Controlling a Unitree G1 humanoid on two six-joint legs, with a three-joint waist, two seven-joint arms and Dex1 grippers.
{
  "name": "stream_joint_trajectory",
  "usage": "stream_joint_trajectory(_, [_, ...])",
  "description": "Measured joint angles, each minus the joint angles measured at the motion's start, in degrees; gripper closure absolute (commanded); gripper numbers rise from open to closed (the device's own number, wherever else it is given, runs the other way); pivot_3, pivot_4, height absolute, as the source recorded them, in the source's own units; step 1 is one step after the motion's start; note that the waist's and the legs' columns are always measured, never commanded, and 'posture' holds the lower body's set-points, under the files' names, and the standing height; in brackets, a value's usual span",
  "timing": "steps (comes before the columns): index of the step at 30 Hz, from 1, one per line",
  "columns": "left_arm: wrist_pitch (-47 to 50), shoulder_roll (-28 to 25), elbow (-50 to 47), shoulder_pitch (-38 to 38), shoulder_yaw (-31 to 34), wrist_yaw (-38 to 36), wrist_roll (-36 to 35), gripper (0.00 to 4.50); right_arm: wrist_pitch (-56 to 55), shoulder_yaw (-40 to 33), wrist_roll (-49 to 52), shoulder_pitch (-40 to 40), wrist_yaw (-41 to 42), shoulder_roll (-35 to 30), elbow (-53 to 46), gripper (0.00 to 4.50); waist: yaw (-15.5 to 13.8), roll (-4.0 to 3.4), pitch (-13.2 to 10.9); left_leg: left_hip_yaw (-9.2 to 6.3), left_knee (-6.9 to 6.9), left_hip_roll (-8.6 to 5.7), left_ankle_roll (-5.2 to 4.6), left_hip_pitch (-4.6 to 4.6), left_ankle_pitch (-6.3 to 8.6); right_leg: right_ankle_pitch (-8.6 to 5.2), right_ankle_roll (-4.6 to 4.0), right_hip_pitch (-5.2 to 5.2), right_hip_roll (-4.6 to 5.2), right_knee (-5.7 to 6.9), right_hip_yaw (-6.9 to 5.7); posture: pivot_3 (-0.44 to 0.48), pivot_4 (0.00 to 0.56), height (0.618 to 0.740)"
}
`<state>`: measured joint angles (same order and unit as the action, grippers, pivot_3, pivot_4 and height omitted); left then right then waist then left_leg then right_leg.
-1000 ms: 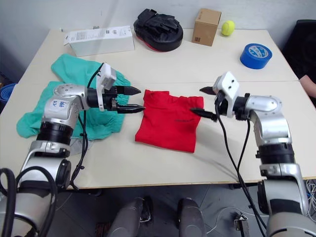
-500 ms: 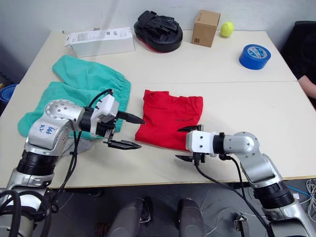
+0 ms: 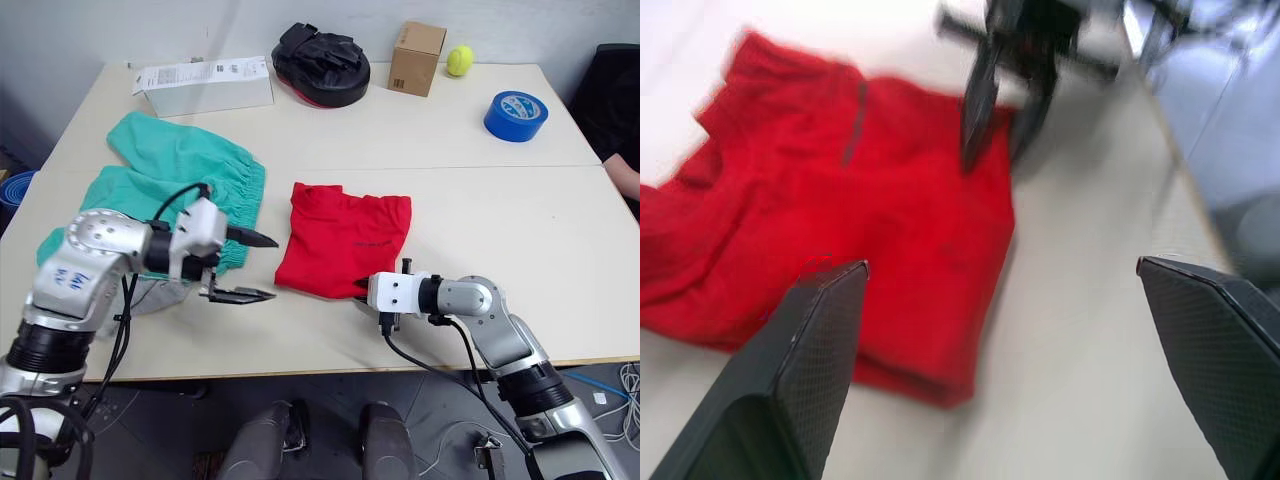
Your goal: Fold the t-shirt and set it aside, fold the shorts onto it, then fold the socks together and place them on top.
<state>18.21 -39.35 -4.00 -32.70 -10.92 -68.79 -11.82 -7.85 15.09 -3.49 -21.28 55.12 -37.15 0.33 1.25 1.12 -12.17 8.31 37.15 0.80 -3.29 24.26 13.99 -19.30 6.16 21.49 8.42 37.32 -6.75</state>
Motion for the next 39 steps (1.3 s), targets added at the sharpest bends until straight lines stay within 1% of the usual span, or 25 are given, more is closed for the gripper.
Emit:
stream_joint_trajectory(2, [-4.4, 2.6, 3.7, -0.1, -3.2, 1.0, 3.1, 0.00, 0.3, 0.3, 0.0, -0.6, 0.0, 0.1, 0.2, 4.46, 0.1, 0.01, 0.0, 0.02, 0.00, 0.00, 0.00, 0.01, 0.00, 0.00, 0.00, 0.02, 0.00, 0.00, 0.02, 0.000, 0.150, 0.740])
stream_joint_trajectory(4, [-7.8, 3.3, 6.2, -0.2, -5.6, 1.2, 5.4, 0.00, 0.7, 0.3, 0.0, -0.9, 0.0, 0.3, 0.3, 4.46, 0.2, 0.01, 0.0, 0.02, -0.04, 0.02, 0.00, 0.01, 0.00, 0.00, 0.00, 0.06, 0.00, 0.01, 0.01, 0.000, 0.150, 0.740])
stream_joint_trajectory(7, [-15.7, 4.7, 12.8, -2.4, -7.7, 3.4, 10.3, 0.00, 1.9, 0.2, 0.4, -1.0, 0.1, 0.4, 0.2, 4.46, 0.2, 0.02, 0.0, 0.02, -0.03, 0.02, 0.00, 0.00, 0.00, 0.00, -0.01, 0.05, 0.01, 0.01, -0.01, 0.000, 0.150, 0.740])
stream_joint_trajectory(10, [-21.5, 5.8, 16.2, -4.2, -8.2, 4.9, 12.2, 0.55, 2.5, 0.2, 0.5, -1.1, 0.2, 0.4, 0.2, 4.50, 0.2, 0.04, 0.0, 0.02, 0.01, 0.01, -0.03, -0.01, 0.01, 0.00, 0.00, 0.01, 0.05, 0.01, -0.02, 0.000, 0.150, 0.740])
stream_joint_trajectory(12, [-24.1, 6.2, 18.3, -4.4, -8.2, 5.3, 12.3, 1.19, 2.8, 0.2, 0.7, -1.1, 0.4, 0.4, 0.1, 4.50, 0.2, 0.03, 0.0, 0.01, 0.00, 0.01, -0.03, -0.04, 0.01, 0.00, -0.01, 0.00, 0.06, 0.03, -0.02, 0.000, 0.150, 0.740])
stream_joint_trajectory(15, [-25.7, 6.6, 20.1, -4.7, -8.2, 5.5, 12.3, 1.99, 2.9, 0.2, 0.7, -1.2, 0.5, 0.3, 0.1, 4.50, 0.1, 0.04, 0.0, 0.00, 0.01, 0.01, -0.04, -0.04, 0.01, 0.00, -0.01, 0.00, 0.06, 0.05, -0.03, 0.000, 0.150, 0.740])
stream_joint_trajectory(17, [-26.3, 6.7, 20.6, -4.7, -8.2, 5.6, 12.4, 2.61, 2.8, 0.2, 0.8, -1.2, 0.9, 0.1, 0.1, 4.50, 0.1, 0.04, 0.0, 0.00, 0.01, 0.01, -0.04, -0.04, 0.01, 0.00, 0.00, 0.00, 0.06, 0.06, -0.04, 0.000, 0.150, 0.740])
stream_joint_trajectory(20, [-26.2, 6.7, 20.7, -4.7, -8.2, 5.6, 12.8, 3.48, 2.7, 0.2, 1.1, -1.2, 1.3, 0.0, 0.1, 4.50, 0.1, 0.04, 0.0, 0.00, 0.01, 0.01, -0.04, -0.03, 0.01, 0.00, 0.00, 0.00, 0.06, 0.07, -0.05, 0.000, 0.150, 0.740])
stream_joint_trajectory(21, [-26.1, 6.7, 20.7, -4.7, -8.2, 5.6, 12.9, 3.87, 2.7, 0.2, 1.3, -1.2, 1.5, -0.1, 0.1, 4.50, 0.1, 0.04, 0.0, 0.00, 0.01, 0.01, -0.04, -0.03, 0.01, 0.00, 0.00, 0.00, 0.06, 0.06, -0.05, 0.000, 0.150, 0.740])
stream_joint_trajectory(23, [-25.0, 6.7, 20.1, -4.3, -8.1, 5.5, 12.9, 4.39, 2.5, 0.2, 1.5, -1.2, 2.0, -0.3, 0.1, 4.50, 0.2, 0.04, 0.0, 0.00, 0.00, 0.01, -0.05, -0.03, 0.01, 0.00, 0.00, 0.00, 0.06, 0.06, -0.05, 0.000, 0.150, 0.740])
stream_joint_trajectory(24, [-23.7, 6.5, 19.0, -3.7, -7.7, 5.3, 12.5, 4.48, 2.2, 0.2, 1.9, -1.2, 2.7, -0.5, 0.1, 4.50, 0.2, 0.04, 0.0, 0.00, 0.00, 0.01, -0.05, -0.03, 0.02, 0.00, 0.00, 0.00, 0.05, 0.06, -0.05, 0.000, 0.150, 0.740])
stream_joint_trajectory(28, [-18.4, 4.5, 12.8, -0.3, -7.1, 2.6, 9.8, 4.48, 1.7, 0.2, 4.0, -0.4, 5.5, -1.7, -0.6, 4.50, 0.3, 0.04, 0.0, 0.00, -0.04, 0.02, -0.05, -0.03, 0.02, 0.00, 0.00, 0.01, 0.03, 0.04, -0.06, 0.000, 0.150, 0.740])
stream_joint_trajectory(31, [-10.7, 0.6, 3.4, 5.2, -6.9, -1.2, 5.1, 4.48, 1.8, 0.2, 7.8, 2.5, 9.5, -3.9, -3.7, 4.50, 0.4, 0.04, 0.0, 0.00, -0.10, 0.04, -0.04, -0.01, 0.03, 0.00, 0.00, 0.01, 0.02, -0.09, -0.04, 0.000, 0.150, 0.740])
stream_joint_trajectory(34, [-4.5, -2.7, -3.9, 9.3, -6.7, -3.4, 1.3, 4.48, 1.4, 0.2, 11.1, 4.7, 13.2, -5.8, -6.8, 4.50, 0.3, 0.04, 0.0, 0.00, -0.09, 0.06, -0.04, -0.01, 0.04, 0.00, 0.00, -0.03, 0.02, -0.17, -0.05, 0.000, 0.150, 0.740])
stream_joint_trajectory(37, [0.6, -4.9, -9.6, 12.2, -5.3, -3.7, -1.8, 4.48, 0.4, 0.2, 13.3, 7.3, 15.6, -7.6, -9.5, 4.50, 0.1, 0.04, 0.0, -0.04, -0.09, 0.06, -0.05, -0.02, 0.08, 0.00, 0.00, -0.07, 0.06, -0.22, -0.05, 0.000, 0.150, 0.740])
stream_joint_trajectory(39, [2.6, -5.3, -11.6, 13.4, -4.9, -2.9, -2.5, 4.48, 0.4, 0.1, 13.9, 8.1, 15.9, -7.9, -10.3, 4.50, -0.1, 0.04, 0.0, -0.05, -0.10, 0.06, 0.09, -0.02, 0.17, 0.00, 0.00, -0.09, 0.07, -0.29, -0.05, 0.000, 0.150, 0.740])
